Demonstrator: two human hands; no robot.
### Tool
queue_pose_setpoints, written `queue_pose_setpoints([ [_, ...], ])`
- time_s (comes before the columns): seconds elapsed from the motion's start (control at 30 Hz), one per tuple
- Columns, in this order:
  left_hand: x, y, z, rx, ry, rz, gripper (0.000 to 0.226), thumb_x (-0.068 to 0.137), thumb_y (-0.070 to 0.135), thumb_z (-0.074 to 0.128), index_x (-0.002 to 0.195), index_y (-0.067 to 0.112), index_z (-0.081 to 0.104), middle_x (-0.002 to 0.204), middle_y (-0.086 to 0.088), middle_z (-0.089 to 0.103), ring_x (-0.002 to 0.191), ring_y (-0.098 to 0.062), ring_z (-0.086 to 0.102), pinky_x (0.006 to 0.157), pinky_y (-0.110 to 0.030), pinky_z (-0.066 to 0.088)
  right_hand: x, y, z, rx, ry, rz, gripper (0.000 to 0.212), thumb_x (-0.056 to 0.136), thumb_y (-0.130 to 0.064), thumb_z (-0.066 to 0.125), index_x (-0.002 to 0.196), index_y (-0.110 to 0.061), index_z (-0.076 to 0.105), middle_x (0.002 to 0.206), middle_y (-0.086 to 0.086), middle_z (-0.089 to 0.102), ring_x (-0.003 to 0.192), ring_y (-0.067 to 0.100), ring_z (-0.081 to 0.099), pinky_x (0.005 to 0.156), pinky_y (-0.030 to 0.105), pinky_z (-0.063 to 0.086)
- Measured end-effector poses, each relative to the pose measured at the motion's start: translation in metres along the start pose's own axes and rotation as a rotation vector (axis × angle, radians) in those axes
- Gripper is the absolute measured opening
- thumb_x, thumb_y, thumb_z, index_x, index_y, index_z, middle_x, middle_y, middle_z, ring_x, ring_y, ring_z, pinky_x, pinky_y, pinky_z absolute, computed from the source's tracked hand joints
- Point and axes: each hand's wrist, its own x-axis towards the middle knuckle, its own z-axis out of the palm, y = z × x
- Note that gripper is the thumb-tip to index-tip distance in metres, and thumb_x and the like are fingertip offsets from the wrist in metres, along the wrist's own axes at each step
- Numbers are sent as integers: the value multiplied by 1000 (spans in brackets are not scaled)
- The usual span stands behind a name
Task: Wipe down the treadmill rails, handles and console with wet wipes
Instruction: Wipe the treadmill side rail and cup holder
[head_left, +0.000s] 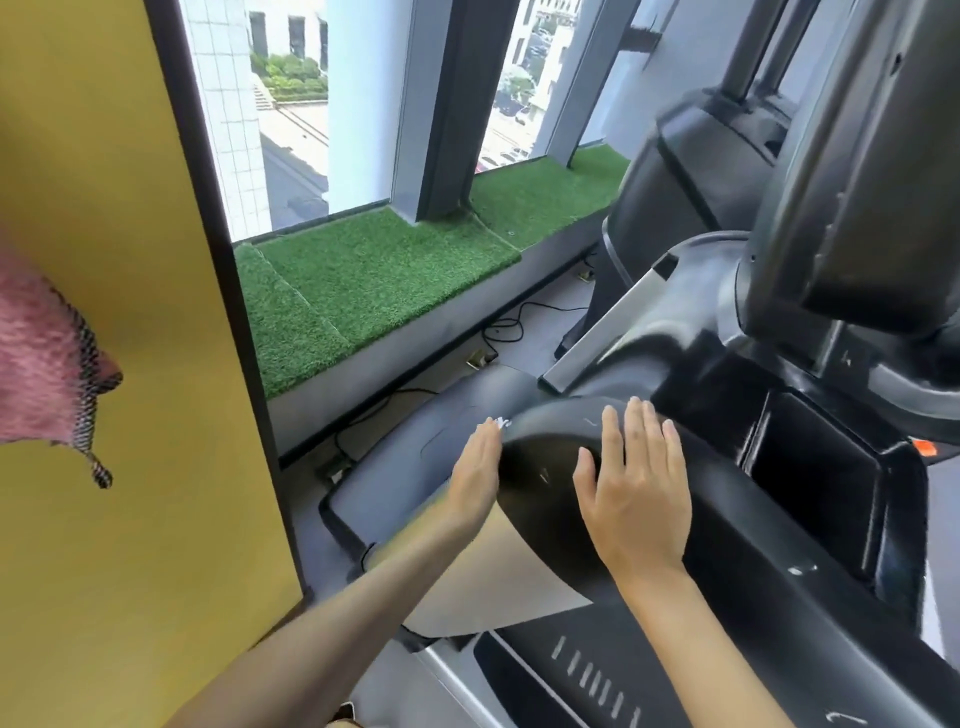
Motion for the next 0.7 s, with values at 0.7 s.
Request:
queue_pose_setpoints([
  [0.7, -6, 5, 12, 97, 24, 135, 45, 106, 32, 16, 144, 22, 37, 150, 11, 31, 139, 5, 17, 120, -30, 0, 0, -1, 6, -5, 96, -6, 47, 100, -26, 33, 127, 6, 53, 133, 30, 51, 126, 40, 49, 111, 46, 30],
])
